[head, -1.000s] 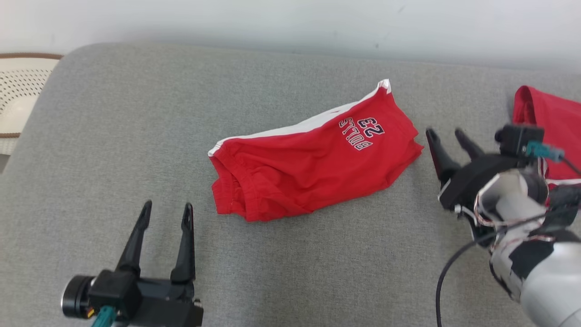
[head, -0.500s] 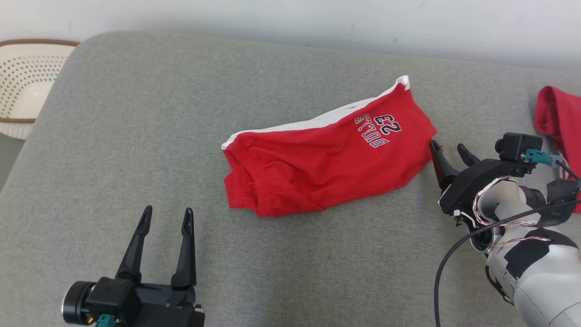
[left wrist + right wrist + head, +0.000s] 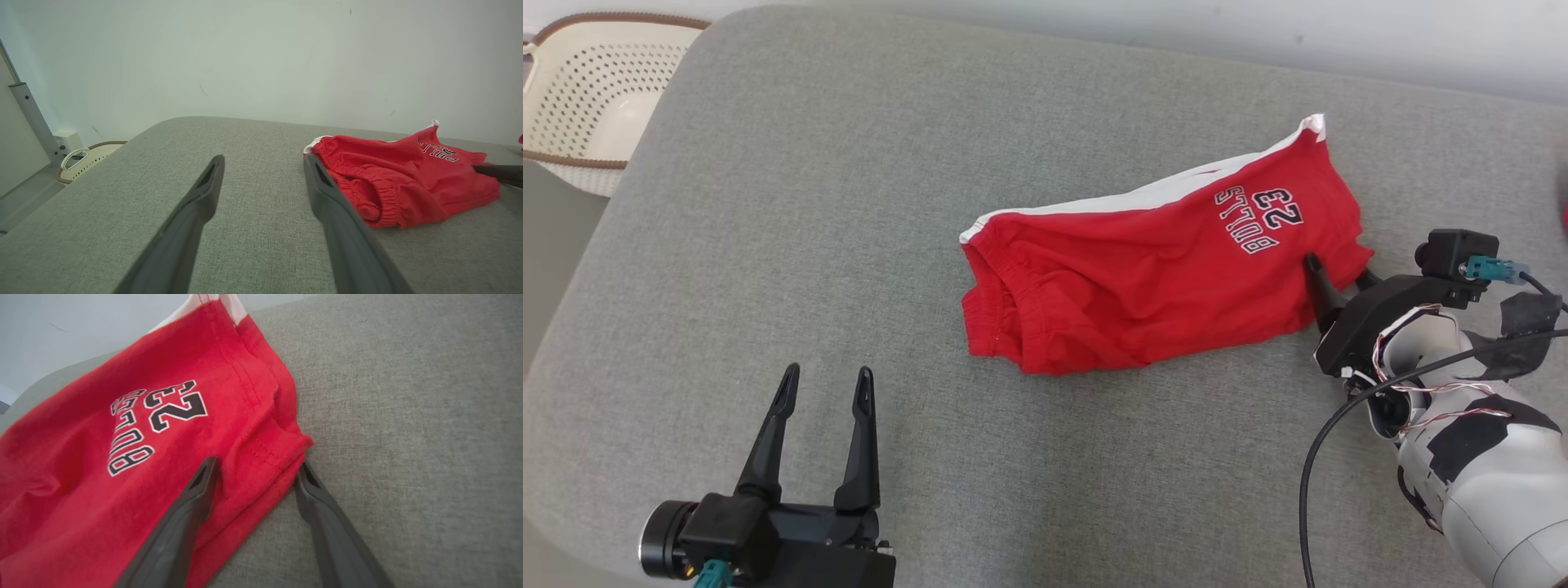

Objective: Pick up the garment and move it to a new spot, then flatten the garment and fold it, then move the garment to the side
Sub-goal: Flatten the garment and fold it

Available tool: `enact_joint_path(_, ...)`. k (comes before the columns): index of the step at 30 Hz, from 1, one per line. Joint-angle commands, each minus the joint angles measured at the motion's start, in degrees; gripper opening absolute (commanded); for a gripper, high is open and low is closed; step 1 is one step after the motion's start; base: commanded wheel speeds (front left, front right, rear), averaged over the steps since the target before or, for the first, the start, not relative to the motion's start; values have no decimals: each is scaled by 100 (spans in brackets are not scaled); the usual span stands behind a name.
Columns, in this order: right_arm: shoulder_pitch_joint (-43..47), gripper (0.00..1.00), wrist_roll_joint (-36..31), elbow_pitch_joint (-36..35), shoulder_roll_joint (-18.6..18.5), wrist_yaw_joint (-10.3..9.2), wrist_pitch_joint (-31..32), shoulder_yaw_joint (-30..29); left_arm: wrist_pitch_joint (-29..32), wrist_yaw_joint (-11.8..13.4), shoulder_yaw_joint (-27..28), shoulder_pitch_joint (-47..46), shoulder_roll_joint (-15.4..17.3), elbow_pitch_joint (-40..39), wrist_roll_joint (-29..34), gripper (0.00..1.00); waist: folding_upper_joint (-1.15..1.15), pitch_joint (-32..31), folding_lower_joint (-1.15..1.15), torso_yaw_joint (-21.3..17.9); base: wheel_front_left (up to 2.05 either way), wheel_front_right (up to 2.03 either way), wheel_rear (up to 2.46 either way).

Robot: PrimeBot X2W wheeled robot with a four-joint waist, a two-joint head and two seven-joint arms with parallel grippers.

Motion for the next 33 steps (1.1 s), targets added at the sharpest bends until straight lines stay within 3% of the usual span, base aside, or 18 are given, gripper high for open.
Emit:
enact_joint_path(1, 41, 0, 13, 27, 57, 1, 25, 45, -24, -22, 18, -56, -2, 11, 39, 100, 0, 22, 0, 31, 0, 0, 0)
enact_joint_path(10, 349, 0, 75, -326, -23, 1, -385, 165, -24, -39, 107, 132, -19, 144, 51, 100, 0, -337, 0, -113, 0, 0, 0)
enact_joint_path(20, 1277, 0, 399, -1270, -108, 1, -618, 174, -24, -187, 225, 442, 16, 256, 170, 100, 0, -930, 0, -510, 0, 0, 0)
enact_joint_path(33, 2681, 0, 746, -2489, -226, 1, -741, -451, -24, -321, 282, 711, 28, 335, 218, 100, 0, -1336, 0, -808, 0, 0, 0)
